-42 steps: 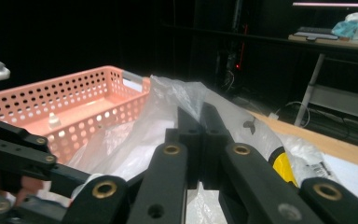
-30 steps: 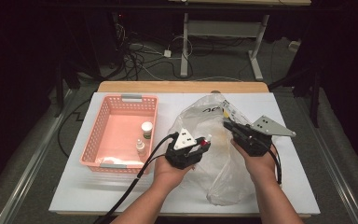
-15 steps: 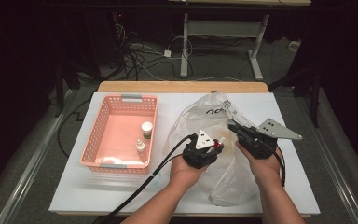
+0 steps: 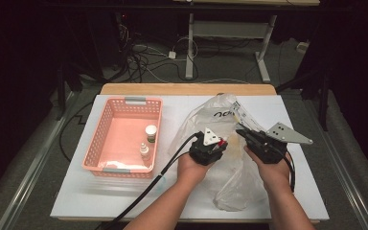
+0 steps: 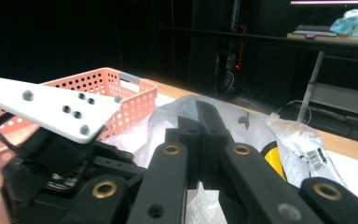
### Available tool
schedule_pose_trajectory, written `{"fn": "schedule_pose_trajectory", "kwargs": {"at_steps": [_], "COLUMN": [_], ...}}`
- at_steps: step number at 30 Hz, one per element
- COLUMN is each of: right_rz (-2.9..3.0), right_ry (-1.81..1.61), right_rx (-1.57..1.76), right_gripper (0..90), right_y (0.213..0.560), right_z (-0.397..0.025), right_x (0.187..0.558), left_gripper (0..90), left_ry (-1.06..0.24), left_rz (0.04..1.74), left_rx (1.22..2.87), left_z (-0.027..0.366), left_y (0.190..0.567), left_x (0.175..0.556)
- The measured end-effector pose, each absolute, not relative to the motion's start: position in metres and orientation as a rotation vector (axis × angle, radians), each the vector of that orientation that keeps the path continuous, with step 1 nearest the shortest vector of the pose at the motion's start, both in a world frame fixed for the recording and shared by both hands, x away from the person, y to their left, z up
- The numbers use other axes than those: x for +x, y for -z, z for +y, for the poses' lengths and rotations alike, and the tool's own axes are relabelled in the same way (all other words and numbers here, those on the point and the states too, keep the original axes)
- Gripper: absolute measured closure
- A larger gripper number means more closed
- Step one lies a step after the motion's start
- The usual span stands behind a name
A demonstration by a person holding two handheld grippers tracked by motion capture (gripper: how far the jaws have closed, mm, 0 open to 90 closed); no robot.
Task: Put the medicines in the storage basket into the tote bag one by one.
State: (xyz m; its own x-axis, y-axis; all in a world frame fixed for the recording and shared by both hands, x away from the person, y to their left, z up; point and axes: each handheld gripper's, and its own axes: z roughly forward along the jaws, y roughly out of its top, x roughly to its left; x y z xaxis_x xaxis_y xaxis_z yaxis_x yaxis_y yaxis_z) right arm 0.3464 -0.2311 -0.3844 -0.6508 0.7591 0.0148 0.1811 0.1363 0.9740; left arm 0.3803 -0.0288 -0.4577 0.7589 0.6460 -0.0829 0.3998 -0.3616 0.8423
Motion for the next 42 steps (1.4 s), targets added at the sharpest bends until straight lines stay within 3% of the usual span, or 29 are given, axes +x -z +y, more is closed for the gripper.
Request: {"fn": "schedule_pose_trajectory", "kwargs": {"at_steps": [7, 15, 30, 33, 36, 40, 42], "right_rz": [1.928, 1.934, 1.933, 1.932, 1.933, 1.943, 1.945], "right_ry": [-1.537, -1.539, -1.510, -1.504, -1.500, -1.492, -1.489], "right_rx": [0.898, 0.898, 0.920, 0.921, 0.923, 0.918, 0.913], "right_gripper": [90.0, 90.0, 90.0, 90.0, 90.0, 90.0, 90.0], "right_y": [0.385, 0.384, 0.387, 0.388, 0.388, 0.389, 0.389], "right_z": [-0.231, -0.232, -0.242, -0.242, -0.242, -0.241, -0.241], "right_x": [0.347, 0.347, 0.347, 0.346, 0.346, 0.346, 0.345], "left_gripper": [64.7, 44.4, 23.2, 15.6, 13.9, 0.8, 0.0], "left_ry": [-0.295, -0.228, -0.104, -0.108, -0.118, -0.136, -0.140], "left_rz": [0.797, 0.766, 0.722, 0.709, 0.698, 0.714, 0.710], "left_rx": [2.001, 2.007, 1.998, 2.009, 1.998, 2.001, 2.004], "left_z": [-0.032, -0.021, 0.008, 0.013, 0.020, 0.026, 0.030], "left_y": [0.460, 0.454, 0.445, 0.443, 0.441, 0.440, 0.439], "left_x": [0.384, 0.374, 0.346, 0.338, 0.331, 0.327, 0.324]}}
